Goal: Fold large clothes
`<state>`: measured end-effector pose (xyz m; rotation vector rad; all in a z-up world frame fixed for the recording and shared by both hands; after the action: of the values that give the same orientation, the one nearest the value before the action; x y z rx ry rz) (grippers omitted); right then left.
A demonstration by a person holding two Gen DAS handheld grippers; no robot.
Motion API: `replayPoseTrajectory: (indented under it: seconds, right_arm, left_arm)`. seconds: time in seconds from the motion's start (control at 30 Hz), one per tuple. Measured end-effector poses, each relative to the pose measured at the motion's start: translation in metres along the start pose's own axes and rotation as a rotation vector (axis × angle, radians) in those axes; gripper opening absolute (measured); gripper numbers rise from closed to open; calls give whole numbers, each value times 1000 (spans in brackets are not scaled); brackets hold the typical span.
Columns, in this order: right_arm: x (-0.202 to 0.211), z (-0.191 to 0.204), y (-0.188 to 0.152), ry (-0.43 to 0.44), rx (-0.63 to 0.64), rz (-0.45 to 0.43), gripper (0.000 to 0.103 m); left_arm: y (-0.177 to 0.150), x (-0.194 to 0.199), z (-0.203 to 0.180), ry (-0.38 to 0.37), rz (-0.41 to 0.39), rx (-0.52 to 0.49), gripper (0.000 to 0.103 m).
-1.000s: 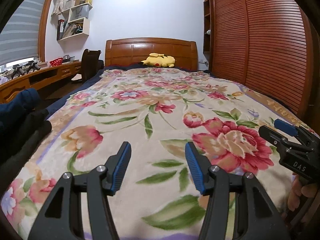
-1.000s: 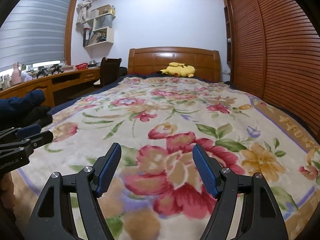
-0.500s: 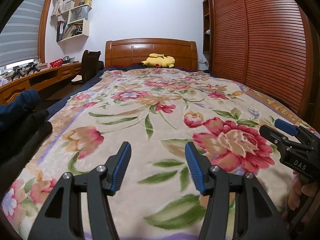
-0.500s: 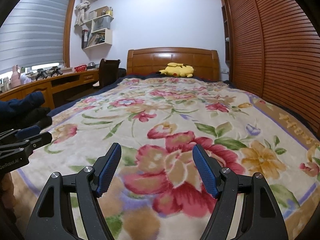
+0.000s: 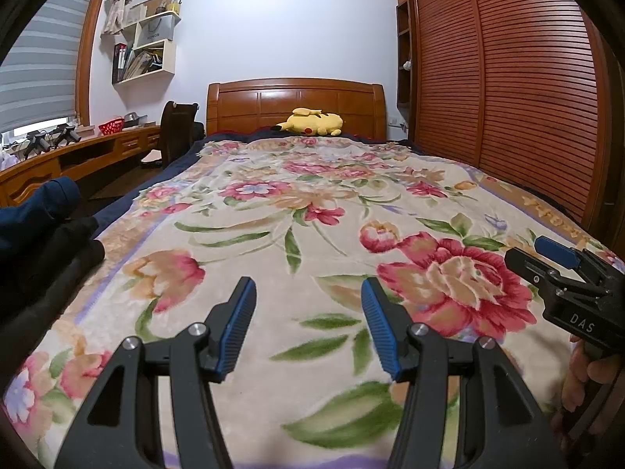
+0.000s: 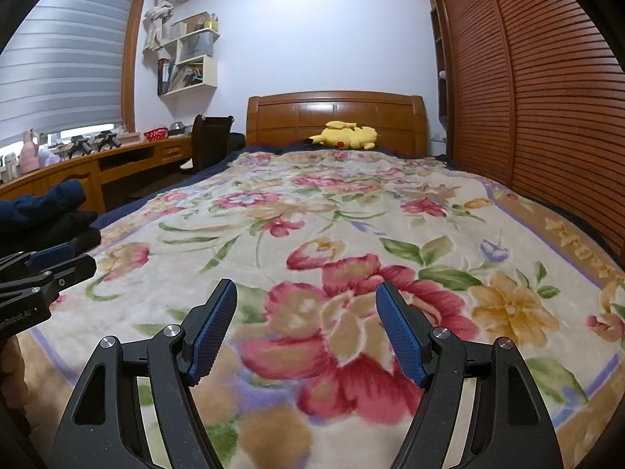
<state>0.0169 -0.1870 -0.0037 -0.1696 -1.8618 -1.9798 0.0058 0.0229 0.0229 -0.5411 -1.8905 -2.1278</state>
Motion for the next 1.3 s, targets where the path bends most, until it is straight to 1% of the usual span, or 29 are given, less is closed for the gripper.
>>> replayPoseTrajectory:
  seconds: [1.3]
  right_arm:
    - [-2, -3, -2, 2, -4, -3, 76]
  left_arm:
    - [2, 3, 2, 4, -6, 0, 55]
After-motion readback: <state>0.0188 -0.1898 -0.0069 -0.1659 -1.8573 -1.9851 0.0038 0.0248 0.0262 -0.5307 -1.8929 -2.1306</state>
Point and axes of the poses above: each gripper's, at about its wrist camera, not at the fingertips, and x roughly against the way its jaws point, z to its left, y to its top, the point moved 1 cm from there along -x, roughly the way its jaws point, and after that the axes turned 8 degrees about -x, right-handed, at the moved point
